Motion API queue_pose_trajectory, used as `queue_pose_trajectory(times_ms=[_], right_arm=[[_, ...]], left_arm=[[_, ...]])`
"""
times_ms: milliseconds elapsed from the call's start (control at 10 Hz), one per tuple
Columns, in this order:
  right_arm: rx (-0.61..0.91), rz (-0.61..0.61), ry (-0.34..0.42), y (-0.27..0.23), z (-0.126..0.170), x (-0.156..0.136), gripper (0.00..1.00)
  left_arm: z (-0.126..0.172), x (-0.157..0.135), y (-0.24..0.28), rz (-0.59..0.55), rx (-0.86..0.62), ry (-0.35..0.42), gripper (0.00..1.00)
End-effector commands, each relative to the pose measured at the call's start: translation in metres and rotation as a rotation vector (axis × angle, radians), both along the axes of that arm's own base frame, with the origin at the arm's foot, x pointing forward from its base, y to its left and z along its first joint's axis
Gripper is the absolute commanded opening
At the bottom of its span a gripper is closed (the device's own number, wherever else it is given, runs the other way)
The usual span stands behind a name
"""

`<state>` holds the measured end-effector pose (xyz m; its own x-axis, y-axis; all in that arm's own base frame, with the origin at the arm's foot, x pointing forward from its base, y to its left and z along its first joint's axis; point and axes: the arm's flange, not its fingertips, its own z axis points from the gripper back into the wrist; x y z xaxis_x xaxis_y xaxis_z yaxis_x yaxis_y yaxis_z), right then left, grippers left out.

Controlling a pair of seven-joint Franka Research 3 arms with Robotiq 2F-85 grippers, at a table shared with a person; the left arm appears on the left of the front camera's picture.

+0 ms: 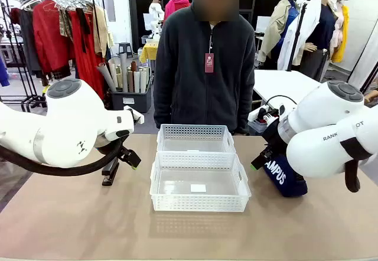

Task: Distribute items into two baskets.
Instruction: Pick up the Pencil pouch that the person points to.

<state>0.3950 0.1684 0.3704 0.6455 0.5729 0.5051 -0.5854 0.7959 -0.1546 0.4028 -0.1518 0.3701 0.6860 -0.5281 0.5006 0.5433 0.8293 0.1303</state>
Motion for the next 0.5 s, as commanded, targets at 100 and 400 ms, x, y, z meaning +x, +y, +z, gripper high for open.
queue_pose_trajectory(times_ms=[100,400], right_arm=[[0.0,0.0,0.0,0.0,0.0,0.0,1.0],[0.0,0.0,0.0,0.0,0.0,0.0,1.0]], left_arm=[[0.0002,-0.0001,0.0,0.0,0.0,0.0,1.0],[0.0002,-0.0001,0.0,0.0,0.0,0.0,1.0]])
